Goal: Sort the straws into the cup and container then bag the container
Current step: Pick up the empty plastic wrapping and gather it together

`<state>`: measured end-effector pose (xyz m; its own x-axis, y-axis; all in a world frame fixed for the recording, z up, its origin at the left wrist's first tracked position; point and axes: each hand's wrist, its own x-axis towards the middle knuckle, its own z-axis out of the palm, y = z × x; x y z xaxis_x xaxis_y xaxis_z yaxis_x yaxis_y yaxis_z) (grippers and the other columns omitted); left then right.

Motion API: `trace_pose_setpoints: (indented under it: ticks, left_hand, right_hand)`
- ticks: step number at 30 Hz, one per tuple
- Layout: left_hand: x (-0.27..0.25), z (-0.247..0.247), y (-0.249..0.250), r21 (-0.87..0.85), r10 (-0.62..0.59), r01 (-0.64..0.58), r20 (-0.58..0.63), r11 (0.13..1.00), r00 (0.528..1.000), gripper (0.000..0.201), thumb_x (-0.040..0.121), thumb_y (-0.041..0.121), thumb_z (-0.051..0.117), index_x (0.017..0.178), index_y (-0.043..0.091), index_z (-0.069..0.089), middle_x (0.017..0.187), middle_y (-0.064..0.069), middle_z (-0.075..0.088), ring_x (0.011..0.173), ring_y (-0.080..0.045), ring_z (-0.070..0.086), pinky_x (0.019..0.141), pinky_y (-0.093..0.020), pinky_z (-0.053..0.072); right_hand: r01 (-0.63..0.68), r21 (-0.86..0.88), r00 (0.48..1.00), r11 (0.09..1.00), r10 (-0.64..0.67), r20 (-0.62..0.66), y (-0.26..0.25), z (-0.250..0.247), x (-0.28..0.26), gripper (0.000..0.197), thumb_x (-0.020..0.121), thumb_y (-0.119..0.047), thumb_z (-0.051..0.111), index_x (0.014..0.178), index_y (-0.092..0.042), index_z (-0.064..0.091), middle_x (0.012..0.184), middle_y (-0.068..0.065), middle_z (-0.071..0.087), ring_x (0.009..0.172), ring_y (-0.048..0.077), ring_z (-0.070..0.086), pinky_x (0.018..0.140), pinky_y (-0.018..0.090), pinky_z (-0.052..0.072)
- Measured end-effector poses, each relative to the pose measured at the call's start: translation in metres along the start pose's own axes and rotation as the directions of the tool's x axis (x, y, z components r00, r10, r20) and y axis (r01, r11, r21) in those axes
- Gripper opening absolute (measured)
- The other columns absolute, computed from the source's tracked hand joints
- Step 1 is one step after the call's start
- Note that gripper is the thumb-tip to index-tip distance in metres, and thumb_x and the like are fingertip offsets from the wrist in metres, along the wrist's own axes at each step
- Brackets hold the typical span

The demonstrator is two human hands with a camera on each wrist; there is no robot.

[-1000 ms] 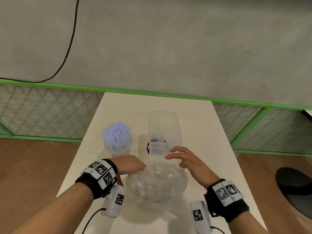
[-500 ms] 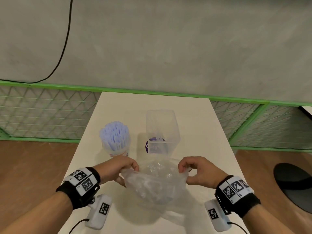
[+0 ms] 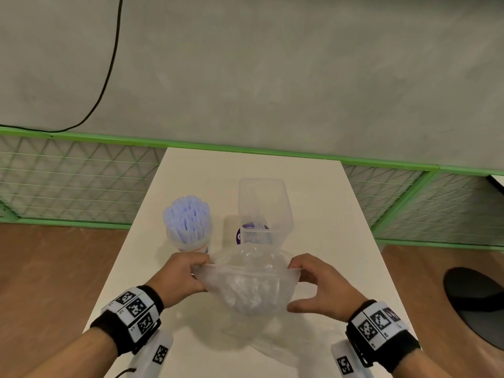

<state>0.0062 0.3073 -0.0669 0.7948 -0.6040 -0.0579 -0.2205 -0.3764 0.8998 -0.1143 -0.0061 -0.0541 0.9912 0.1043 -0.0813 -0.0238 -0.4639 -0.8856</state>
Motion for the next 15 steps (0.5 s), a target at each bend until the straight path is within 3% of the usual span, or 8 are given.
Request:
trace_pose_setpoints:
  ticks: [3,5,7,9,12,15]
  left_hand:
    - [0.003,0.003,0.009,-0.009,0.076,-0.076,0.049,0.997,0.996,0.027,0.055,0.065,0.078,0.072,0.046,0.069,0.078,0.014,0.063,0.087,-0.005,0.058,0.082,-0.013,0.042]
    - [0.004,0.003,0.015,-0.102,0.085,-0.080,0.046,0.992,0.995,0.035,0.056,0.071,0.075,0.077,0.043,0.074,0.092,0.019,0.066,0.094,-0.005,0.062,0.081,-0.015,0.049]
    - [0.007,0.002,0.018,-0.123,0.069,-0.067,0.019,0.990,0.997,0.048,0.055,0.075,0.073,0.082,0.036,0.076,0.108,0.019,0.065,0.101,-0.006,0.063,0.078,-0.022,0.055]
    - [0.006,0.004,0.020,-0.062,0.079,-0.079,-0.006,0.995,0.997,0.044,0.055,0.078,0.070,0.080,0.043,0.074,0.114,0.030,0.060,0.106,0.001,0.059,0.077,-0.019,0.054]
    - [0.002,0.012,0.017,-0.039,0.079,-0.080,-0.014,0.996,0.997,0.019,0.068,0.052,0.071,0.086,0.048,0.071,0.117,0.040,0.053,0.110,0.010,0.054,0.080,-0.018,0.055]
    - [-0.004,0.021,0.011,-0.115,0.038,-0.039,-0.012,0.993,0.999,0.029,0.077,0.025,0.075,0.102,0.036,0.067,0.126,0.031,0.048,0.115,-0.003,0.057,0.083,-0.023,0.056]
  right_hand:
    - [0.037,0.059,0.990,0.998,-0.029,-0.136,0.000,0.004,0.004,0.042,0.056,-0.017,0.095,0.088,-0.016,0.067,0.094,-0.002,0.063,0.083,0.012,0.064,0.082,0.027,0.055]
    - [0.073,0.107,0.981,0.991,-0.052,-0.187,0.001,0.002,0.006,0.035,0.058,-0.011,0.094,0.083,-0.011,0.069,0.089,-0.001,0.064,0.077,0.011,0.062,0.078,0.026,0.055]
    - [0.075,0.172,0.977,0.982,-0.038,-0.209,0.002,0.001,0.008,0.029,0.060,-0.007,0.092,0.081,-0.010,0.071,0.088,-0.002,0.064,0.078,0.012,0.063,0.078,0.034,0.059]
    - [0.073,0.213,0.971,0.974,-0.021,-0.238,0.004,0.006,0.008,0.025,0.064,-0.004,0.090,0.079,-0.014,0.072,0.088,-0.004,0.063,0.079,0.014,0.063,0.077,0.041,0.060]
    - [0.097,0.177,0.946,0.979,-0.036,-0.323,0.007,0.021,0.007,0.024,0.071,-0.004,0.086,0.078,-0.022,0.072,0.089,-0.006,0.062,0.080,0.016,0.062,0.068,0.036,0.058]
    - [0.098,0.140,0.936,0.985,-0.044,-0.350,0.005,0.031,0.002,0.028,0.075,-0.003,0.082,0.084,-0.026,0.070,0.098,-0.007,0.060,0.089,0.019,0.064,0.072,0.039,0.060]
